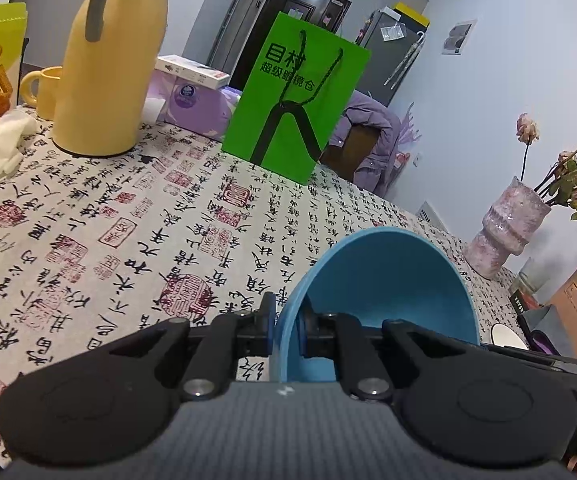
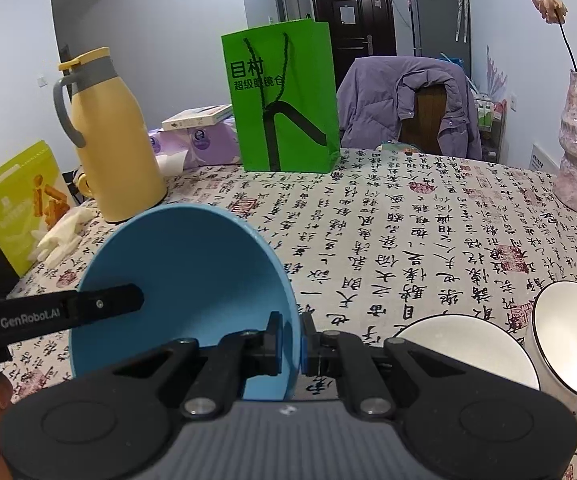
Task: Organize plates and bowls
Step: 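Lift and carry the held blue bowl toward the black paper bag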
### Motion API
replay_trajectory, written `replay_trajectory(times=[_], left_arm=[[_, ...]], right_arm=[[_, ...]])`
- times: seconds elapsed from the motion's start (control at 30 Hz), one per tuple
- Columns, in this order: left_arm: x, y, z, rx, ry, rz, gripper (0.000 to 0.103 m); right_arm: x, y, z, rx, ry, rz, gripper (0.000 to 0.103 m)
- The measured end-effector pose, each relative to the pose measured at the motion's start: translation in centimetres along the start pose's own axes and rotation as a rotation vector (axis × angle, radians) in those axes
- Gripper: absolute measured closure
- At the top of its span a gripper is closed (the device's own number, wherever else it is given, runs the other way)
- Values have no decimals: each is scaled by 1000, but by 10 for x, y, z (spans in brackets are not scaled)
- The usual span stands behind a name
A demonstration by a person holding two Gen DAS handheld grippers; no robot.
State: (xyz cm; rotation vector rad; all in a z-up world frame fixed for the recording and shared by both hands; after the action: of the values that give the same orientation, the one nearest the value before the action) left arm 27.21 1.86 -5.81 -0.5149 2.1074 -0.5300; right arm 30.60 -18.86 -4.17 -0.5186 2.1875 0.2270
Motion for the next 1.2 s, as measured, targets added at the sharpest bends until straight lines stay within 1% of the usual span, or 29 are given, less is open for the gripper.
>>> replay_trajectory(times=[0.5,1.2], left_arm=[[3,6,-46,-4,-49,8,92],[7,34,-93,-36,-87,-4,92]], right_arm=[[3,27,-34,-14,-38,-10,95],[10,71,-53,-55,-52,-31,95]])
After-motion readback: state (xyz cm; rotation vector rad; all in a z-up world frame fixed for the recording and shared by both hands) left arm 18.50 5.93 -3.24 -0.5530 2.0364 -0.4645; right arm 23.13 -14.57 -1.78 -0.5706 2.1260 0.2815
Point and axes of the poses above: each gripper's, at about its wrist camera, not at the fingertips, and z roughly the way its jaws point, y to its left, x to its underside, the point moved 3 cm from there along z, roughly the way its jaws point, and after that the axes turned 12 degrees about -z, right-handed, at the moved point
